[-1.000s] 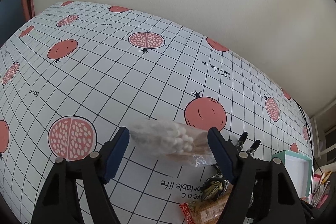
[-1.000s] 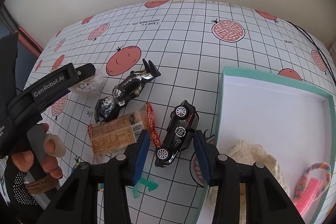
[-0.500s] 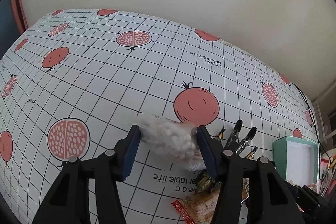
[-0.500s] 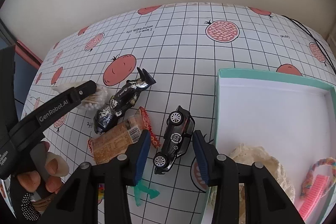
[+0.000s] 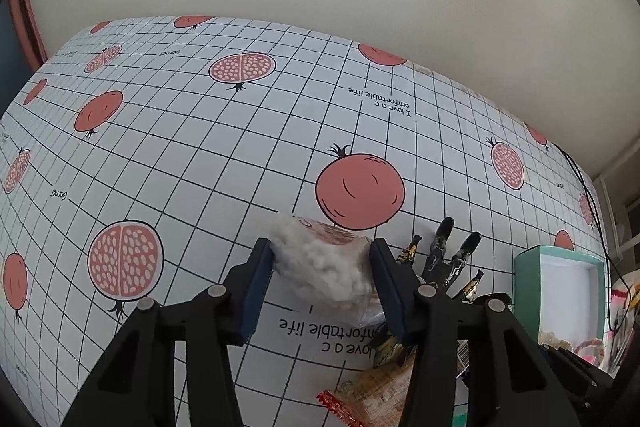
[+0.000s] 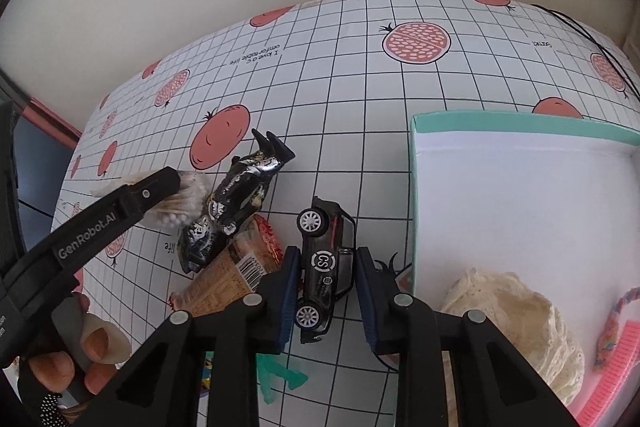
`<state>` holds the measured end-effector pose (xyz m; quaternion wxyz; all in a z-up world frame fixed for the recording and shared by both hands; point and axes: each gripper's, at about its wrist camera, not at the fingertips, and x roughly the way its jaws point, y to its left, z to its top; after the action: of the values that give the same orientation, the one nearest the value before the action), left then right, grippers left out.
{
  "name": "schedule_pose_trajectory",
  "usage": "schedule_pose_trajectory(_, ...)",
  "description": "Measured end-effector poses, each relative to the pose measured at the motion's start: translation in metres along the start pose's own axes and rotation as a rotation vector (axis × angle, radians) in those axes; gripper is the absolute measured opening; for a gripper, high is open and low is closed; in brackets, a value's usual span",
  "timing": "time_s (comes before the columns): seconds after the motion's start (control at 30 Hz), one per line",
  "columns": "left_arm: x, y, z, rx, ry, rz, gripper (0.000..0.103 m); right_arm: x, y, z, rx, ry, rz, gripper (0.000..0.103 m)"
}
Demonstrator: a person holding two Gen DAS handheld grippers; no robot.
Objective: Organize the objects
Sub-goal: 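Grasp the clear bag of cotton swabs with the left tool while the right grasps the black toy car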
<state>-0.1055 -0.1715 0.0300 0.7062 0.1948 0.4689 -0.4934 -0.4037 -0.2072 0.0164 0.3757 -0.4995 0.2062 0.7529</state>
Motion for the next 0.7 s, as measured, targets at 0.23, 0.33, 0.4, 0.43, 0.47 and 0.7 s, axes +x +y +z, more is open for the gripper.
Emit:
schedule_pose_trajectory(0.23, -0.005, 0.004, 0.001, -0.053, -0.007, -0.019, 0.044, -0.005, 0.003, 0.0, -0.03, -0.007, 0.008, 0.029)
schedule_pose_trajectory(0.33, -0.013, 0.006, 0.004, -0.067, -0.027, -0.026, 0.044, -0.013, 0.005, 0.002, -0.042, -0.025, 0.015, 0.029)
schedule_pose_trajectory(0.4, -0.02, 0.006, 0.007, -0.071, -0.048, -0.029, 0.044, -0.018, 0.006, 0.003, -0.047, -0.039, 0.02, 0.029)
schedule_pose_trajectory(0.43, -0.024, 0.007, 0.008, -0.079, -0.059, -0.028, 0.044, -0.021, 0.007, 0.004, -0.054, -0.045, 0.023, 0.029)
schedule_pose_trajectory(0.47, -0.029, 0.007, 0.01, -0.083, -0.072, -0.03, 0.044, -0.024, 0.008, 0.004, -0.057, -0.051, 0.023, 0.029)
schedule_pose_trajectory(0.7, -0.071, 0.008, 0.021, -0.118, -0.177, -0.04, 0.044, -0.048, 0.006, 0.01, -0.076, -0.091, 0.047, 0.029)
